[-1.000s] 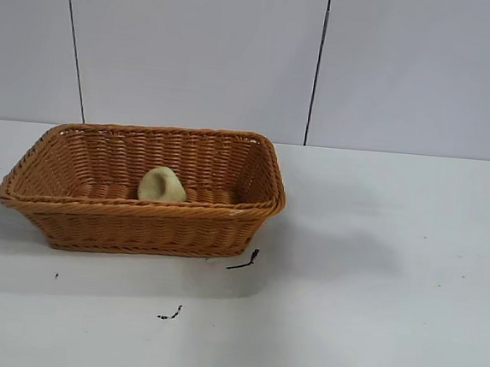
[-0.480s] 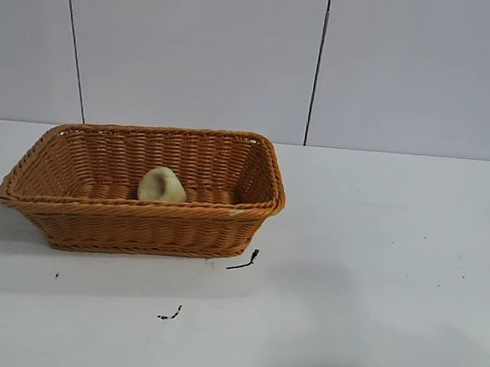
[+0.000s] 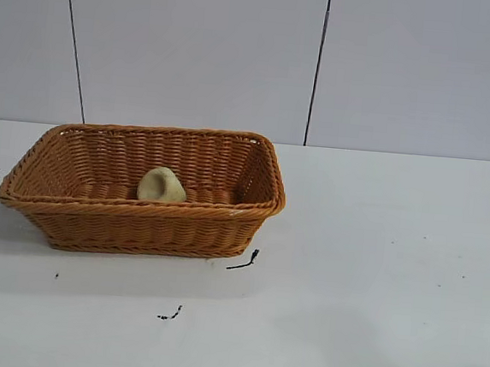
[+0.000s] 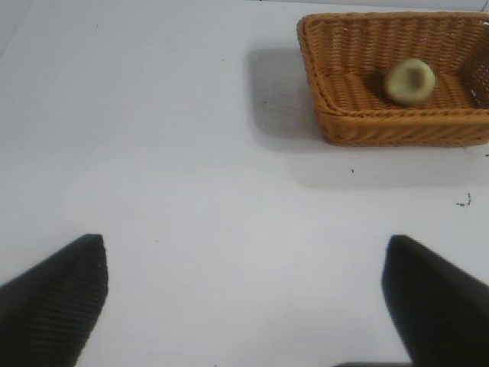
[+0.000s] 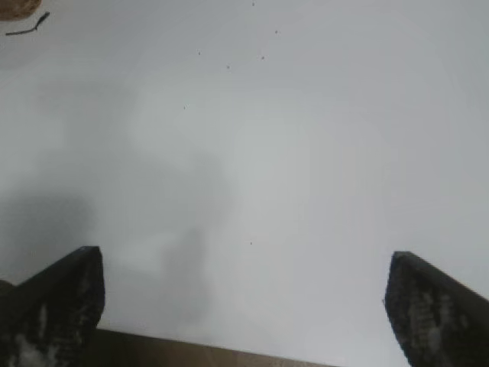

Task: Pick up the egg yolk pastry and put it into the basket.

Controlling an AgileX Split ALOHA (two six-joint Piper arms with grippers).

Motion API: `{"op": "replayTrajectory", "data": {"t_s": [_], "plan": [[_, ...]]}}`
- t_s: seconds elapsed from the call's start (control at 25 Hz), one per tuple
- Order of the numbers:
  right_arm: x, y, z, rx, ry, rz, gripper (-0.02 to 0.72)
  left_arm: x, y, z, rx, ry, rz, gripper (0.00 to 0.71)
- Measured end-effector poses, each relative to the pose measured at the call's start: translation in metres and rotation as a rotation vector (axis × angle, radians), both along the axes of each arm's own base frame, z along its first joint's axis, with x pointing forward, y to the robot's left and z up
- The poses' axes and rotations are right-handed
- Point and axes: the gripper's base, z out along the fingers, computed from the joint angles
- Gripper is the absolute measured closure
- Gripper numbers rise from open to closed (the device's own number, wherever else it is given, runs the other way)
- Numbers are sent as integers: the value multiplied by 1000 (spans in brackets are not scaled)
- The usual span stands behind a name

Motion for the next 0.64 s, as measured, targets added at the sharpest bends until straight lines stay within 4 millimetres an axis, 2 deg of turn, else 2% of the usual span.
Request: {"op": "replayTrajectory", "data": {"t_s": [0.12, 0.28, 0.64], "plan": [[-20, 0, 3, -4, -132, -1, 10, 0, 0, 0, 0, 0, 0, 14], [-36, 1, 4, -6, -231, -1, 10, 0, 0, 0, 0, 0, 0, 14], [-38, 1, 4, -4, -243, -3, 10, 0, 0, 0, 0, 0, 0, 14]]}}
